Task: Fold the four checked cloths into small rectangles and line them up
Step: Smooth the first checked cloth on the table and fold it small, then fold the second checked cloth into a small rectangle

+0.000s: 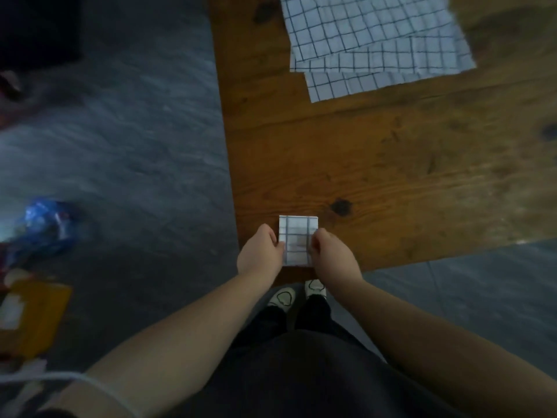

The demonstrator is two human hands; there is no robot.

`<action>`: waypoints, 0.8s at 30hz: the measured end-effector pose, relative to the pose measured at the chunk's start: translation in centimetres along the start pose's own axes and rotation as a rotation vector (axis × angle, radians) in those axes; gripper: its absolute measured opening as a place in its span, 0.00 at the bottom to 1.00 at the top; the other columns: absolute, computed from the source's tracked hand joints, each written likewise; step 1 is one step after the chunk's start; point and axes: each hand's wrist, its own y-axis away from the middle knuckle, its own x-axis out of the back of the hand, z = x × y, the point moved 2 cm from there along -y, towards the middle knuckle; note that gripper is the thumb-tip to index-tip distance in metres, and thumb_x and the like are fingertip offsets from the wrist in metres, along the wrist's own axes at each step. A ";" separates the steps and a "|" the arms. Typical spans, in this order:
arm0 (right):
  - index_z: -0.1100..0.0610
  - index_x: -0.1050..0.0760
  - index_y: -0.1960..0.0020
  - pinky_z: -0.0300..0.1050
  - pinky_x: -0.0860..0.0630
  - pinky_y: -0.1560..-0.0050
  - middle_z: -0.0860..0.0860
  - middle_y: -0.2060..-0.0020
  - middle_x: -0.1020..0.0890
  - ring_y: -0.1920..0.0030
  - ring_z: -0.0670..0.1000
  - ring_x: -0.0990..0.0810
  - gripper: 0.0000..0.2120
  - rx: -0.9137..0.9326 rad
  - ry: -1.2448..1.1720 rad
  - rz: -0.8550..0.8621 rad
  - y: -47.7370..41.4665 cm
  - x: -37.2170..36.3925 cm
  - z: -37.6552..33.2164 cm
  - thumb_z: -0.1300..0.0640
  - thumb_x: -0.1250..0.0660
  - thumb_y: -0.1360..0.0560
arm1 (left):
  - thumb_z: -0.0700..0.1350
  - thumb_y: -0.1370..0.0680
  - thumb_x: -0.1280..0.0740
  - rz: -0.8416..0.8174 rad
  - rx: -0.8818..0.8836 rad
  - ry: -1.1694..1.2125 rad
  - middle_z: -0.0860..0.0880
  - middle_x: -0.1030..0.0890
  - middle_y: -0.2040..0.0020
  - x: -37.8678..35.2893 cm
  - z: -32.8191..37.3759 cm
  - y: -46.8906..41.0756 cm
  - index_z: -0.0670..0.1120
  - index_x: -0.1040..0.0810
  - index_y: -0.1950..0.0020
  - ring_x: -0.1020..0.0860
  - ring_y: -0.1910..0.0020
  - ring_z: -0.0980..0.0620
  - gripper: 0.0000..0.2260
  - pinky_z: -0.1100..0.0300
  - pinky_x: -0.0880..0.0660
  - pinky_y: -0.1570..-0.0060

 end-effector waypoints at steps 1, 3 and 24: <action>0.52 0.29 0.51 0.50 0.22 0.56 0.48 0.57 0.24 0.56 0.51 0.23 0.04 0.034 0.049 -0.024 -0.2 0.2 -0.1 0.54 0.38 0.17 | 0.53 0.18 0.35 0.017 -0.010 -0.049 0.52 0.23 0.61 0.1 0.2 0.2 0.52 0.31 0.55 0.25 0.64 0.52 0.09 0.56 0.32 0.68; 0.51 0.28 0.50 0.48 0.23 0.55 0.48 0.55 0.25 0.54 0.50 0.24 0.04 0.065 0.101 -0.074 -0.5 0.8 -0.3 0.52 0.38 0.17 | 0.52 0.19 0.35 0.032 -0.035 -0.127 0.53 0.24 0.60 0.4 0.6 0.4 0.53 0.31 0.56 0.25 0.64 0.53 0.09 0.56 0.30 0.67; 0.49 0.40 0.20 0.53 0.42 0.21 0.47 0.22 0.36 0.20 0.51 0.44 0.27 0.674 0.318 -0.069 0.2 4.1 -24.1 0.48 0.39 0.17 | 0.58 0.16 0.43 0.367 -0.098 -0.172 0.50 0.42 0.18 20.9 -9.2 3.3 0.54 0.43 0.18 0.47 0.18 0.49 0.27 0.51 0.47 0.22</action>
